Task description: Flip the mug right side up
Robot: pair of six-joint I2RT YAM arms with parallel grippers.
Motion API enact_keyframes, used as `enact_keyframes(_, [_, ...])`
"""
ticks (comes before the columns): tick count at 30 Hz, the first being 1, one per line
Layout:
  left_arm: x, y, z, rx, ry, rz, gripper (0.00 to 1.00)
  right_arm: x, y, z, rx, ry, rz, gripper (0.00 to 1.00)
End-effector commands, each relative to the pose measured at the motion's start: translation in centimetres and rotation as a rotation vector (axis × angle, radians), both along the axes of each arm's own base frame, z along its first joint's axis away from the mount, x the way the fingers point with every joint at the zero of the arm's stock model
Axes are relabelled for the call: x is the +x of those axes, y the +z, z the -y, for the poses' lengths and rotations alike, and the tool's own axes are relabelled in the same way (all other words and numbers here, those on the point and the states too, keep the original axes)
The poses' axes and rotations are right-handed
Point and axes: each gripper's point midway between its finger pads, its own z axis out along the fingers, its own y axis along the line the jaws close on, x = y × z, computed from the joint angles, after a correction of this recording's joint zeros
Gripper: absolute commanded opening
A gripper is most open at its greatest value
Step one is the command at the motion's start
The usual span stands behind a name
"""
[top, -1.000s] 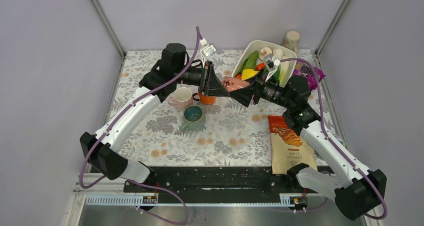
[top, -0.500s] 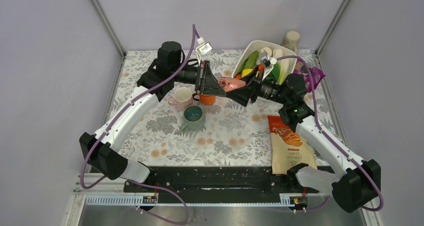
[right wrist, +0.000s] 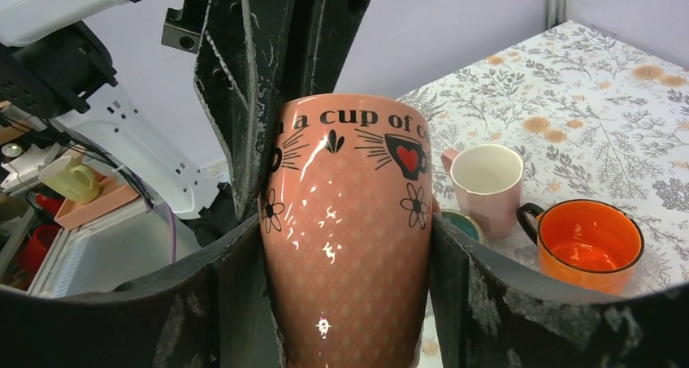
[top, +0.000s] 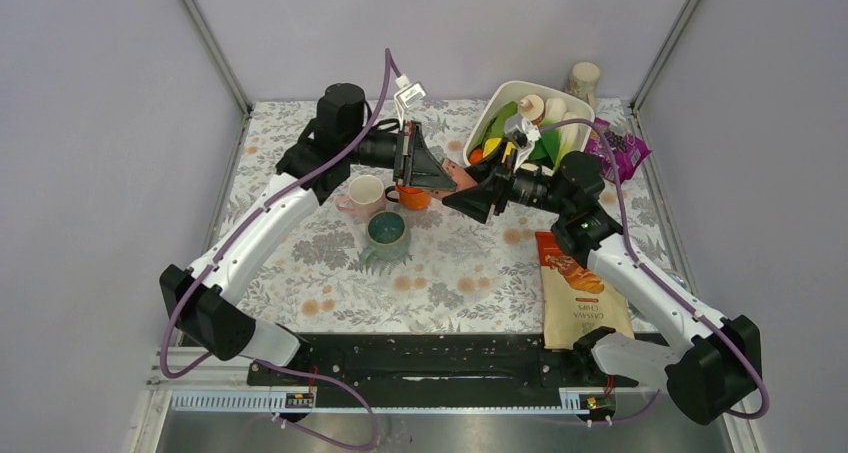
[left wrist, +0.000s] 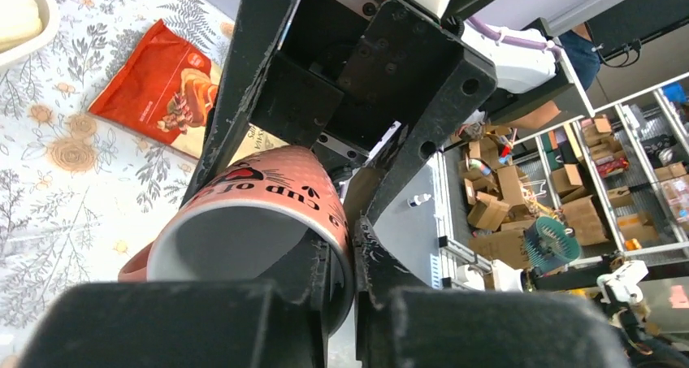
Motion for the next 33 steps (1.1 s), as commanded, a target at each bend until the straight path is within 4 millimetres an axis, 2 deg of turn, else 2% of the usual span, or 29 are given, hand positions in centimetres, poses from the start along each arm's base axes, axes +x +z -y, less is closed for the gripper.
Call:
enact_keyframes(1, [1.8,-0.6,0.1,0.014,0.054,0.095,0.00,-1.5,2.1,-0.3,0.035,0.051,0.073,0.00])
enact_keyframes(3, [2.7,-1.3,-0.1,0.055,0.107,0.119,0.00,-1.0,1.1,-0.4,0.008,0.032,0.061,0.00])
enact_keyframes(4, [3.3,-1.7,-0.3,0.089,0.138,0.136,0.00,-0.5,0.3,-0.3,-0.013,0.009,0.051,0.10])
enact_keyframes(6, [4.7,-2.9,-0.8,0.160,0.202,0.187,0.00,0.4,-1.7,0.0,-0.072,-0.045,0.025,0.45])
enact_keyframes(7, [5.7,-3.9,-1.1,0.207,0.248,0.215,0.00,0.9,-2.8,0.3,-0.110,-0.078,0.014,0.59])
enact_keyframes(9, [6.7,-6.3,-1.3,0.303,0.297,0.279,0.00,1.8,-5.0,1.2,-0.187,-0.153,-0.016,0.94])
enact_keyframes(10, [7.0,-7.4,-1.3,0.348,0.311,0.313,0.00,2.2,-6.0,1.7,-0.226,-0.190,-0.027,0.99])
enact_keyframes(13, [8.1,-10.8,-1.1,0.461,0.338,0.355,0.00,2.5,-9.2,3.9,-0.357,-0.290,-0.071,0.99])
enact_keyframes(17, [9.5,-15.0,-0.9,0.572,0.376,0.298,0.00,3.1,-10.9,8.6,-0.476,-0.526,-0.096,0.99])
enact_keyframes(21, [9.8,-18.9,-0.4,0.674,0.399,0.267,0.00,4.0,-11.4,14.6,-0.554,-0.841,-0.149,0.99])
enact_keyframes(23, [9.9,-20.3,-0.1,0.707,0.404,0.258,0.00,4.2,-11.2,17.2,-0.567,-0.969,-0.173,0.99])
enact_keyframes(27, [10.6,-23.0,0.1,0.792,0.391,0.266,0.00,4.7,-11.6,20.9,-0.549,-1.121,-0.260,0.99])
enact_keyframes(33, [10.3,-26.8,0.2,0.904,0.345,0.280,0.00,5.3,-12.5,27.1,-0.548,-1.400,-0.370,0.99])
